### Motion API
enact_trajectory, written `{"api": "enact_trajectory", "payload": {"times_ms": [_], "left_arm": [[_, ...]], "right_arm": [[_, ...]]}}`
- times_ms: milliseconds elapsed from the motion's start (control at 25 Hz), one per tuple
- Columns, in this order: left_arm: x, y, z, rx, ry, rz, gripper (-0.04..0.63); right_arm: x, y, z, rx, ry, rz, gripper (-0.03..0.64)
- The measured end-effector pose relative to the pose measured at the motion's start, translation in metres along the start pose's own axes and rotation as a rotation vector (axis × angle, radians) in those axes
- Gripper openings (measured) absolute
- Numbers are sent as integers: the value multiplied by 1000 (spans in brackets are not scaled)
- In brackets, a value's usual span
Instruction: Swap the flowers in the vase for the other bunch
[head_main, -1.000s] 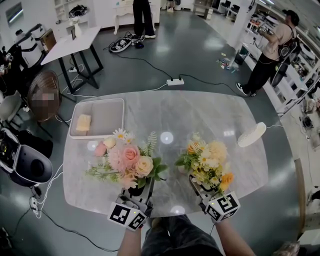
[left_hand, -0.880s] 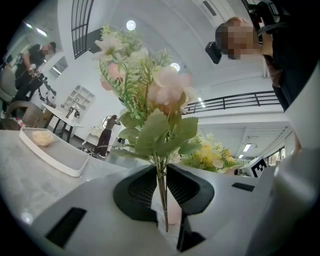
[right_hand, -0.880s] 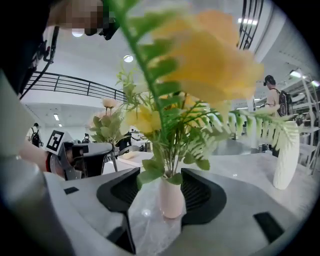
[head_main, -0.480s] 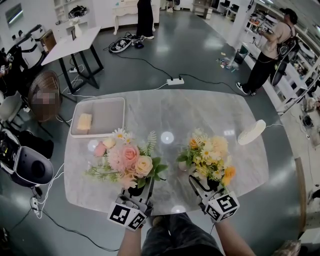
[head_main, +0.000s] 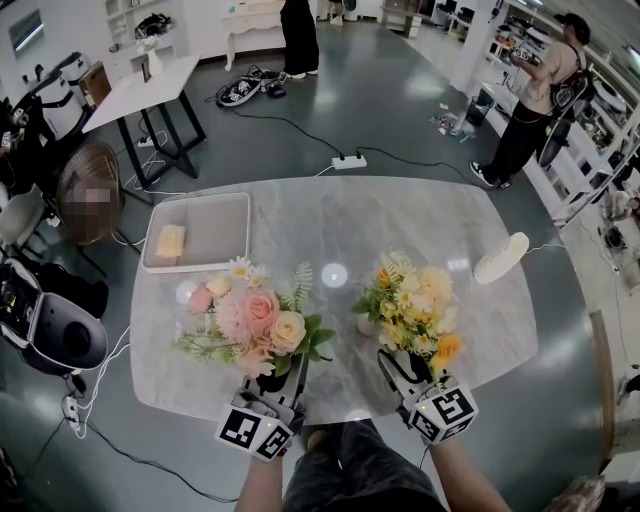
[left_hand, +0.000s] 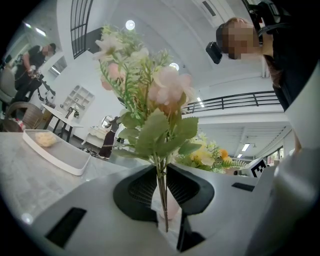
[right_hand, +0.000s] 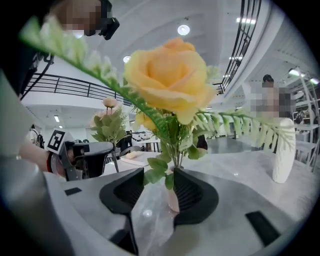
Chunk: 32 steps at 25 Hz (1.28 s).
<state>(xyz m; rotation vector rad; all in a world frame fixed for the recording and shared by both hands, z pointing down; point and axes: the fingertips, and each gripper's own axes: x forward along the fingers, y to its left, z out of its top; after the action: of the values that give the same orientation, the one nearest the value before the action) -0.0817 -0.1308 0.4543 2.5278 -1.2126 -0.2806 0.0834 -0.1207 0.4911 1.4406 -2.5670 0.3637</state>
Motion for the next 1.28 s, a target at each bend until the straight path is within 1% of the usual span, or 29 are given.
{"api": "enact_trajectory", "payload": {"times_ms": [120, 360, 680, 1280], "left_arm": [[-4, -2, 0, -1, -1, -1, 67], [-10, -2, 2, 0, -5, -2, 67], [-14, -2, 1, -1, -3, -1, 67], [-22, -4, 1, -3, 7, -14, 67]], "right_arm": [[-3, 1, -2, 6, 0, -3, 189], [-2, 8, 1, 9, 6, 6, 190], [-5, 5, -12, 39, 24, -21, 190], [-11, 13, -20, 62, 34, -32, 190]]}}
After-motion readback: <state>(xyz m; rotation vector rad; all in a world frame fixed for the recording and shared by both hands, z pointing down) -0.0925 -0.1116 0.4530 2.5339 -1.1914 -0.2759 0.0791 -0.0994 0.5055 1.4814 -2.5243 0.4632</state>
